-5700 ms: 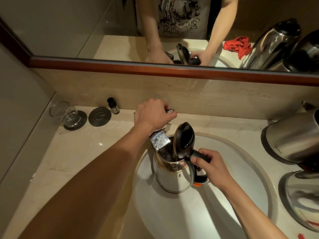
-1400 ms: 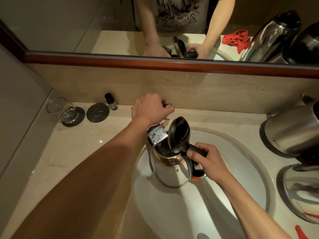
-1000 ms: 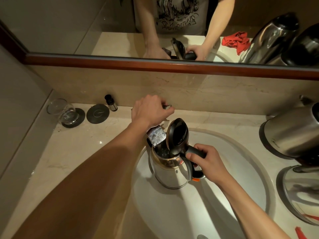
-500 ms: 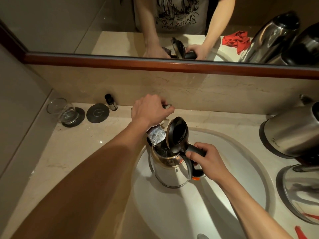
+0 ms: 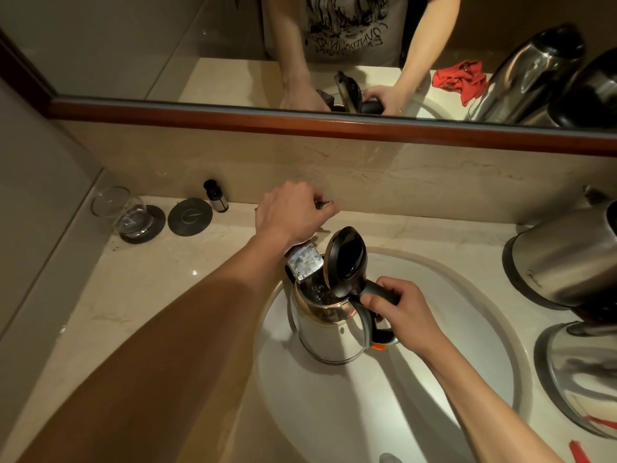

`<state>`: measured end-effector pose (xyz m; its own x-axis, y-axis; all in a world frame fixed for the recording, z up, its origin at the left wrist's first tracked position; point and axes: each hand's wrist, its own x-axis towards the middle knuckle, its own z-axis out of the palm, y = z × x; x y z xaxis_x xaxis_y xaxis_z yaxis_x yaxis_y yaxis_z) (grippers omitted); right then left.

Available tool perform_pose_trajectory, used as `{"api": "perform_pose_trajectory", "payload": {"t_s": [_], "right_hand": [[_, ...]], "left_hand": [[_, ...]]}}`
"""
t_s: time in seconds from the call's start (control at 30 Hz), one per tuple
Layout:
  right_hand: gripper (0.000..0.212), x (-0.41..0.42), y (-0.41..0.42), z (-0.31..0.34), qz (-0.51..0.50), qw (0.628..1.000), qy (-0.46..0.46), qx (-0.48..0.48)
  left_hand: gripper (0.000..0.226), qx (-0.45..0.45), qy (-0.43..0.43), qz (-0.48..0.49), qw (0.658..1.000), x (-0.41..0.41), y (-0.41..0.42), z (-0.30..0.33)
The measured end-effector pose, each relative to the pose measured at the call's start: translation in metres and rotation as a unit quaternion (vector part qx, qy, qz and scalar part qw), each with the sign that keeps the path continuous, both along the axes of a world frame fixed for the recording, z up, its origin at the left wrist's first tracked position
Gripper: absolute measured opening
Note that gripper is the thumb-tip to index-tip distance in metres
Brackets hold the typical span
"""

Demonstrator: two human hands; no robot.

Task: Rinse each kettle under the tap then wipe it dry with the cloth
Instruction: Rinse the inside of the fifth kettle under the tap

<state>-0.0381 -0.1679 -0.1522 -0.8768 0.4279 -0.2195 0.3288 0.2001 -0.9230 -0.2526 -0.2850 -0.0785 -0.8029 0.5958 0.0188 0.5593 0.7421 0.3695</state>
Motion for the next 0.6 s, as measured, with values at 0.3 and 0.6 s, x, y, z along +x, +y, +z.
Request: {"api": "perform_pose_trajectory", "payload": {"t_s": [0.3, 0.6], "right_hand": [[0.055, 0.0021, -0.0002, -0.0012, -0.003, 1.000, 0.005, 0.006], [0.056, 0.0026, -0.0001, 0.0010, -0.010, 1.000, 0.005, 0.021]], "left_hand": [[0.049, -0.006, -0.001, 0.002, 1.000, -0.0006, -0.0006, -0.0012], [0.051, -0.011, -0.001, 0.001, 1.000, -0.0013, -0.0009, -0.0015]]}}
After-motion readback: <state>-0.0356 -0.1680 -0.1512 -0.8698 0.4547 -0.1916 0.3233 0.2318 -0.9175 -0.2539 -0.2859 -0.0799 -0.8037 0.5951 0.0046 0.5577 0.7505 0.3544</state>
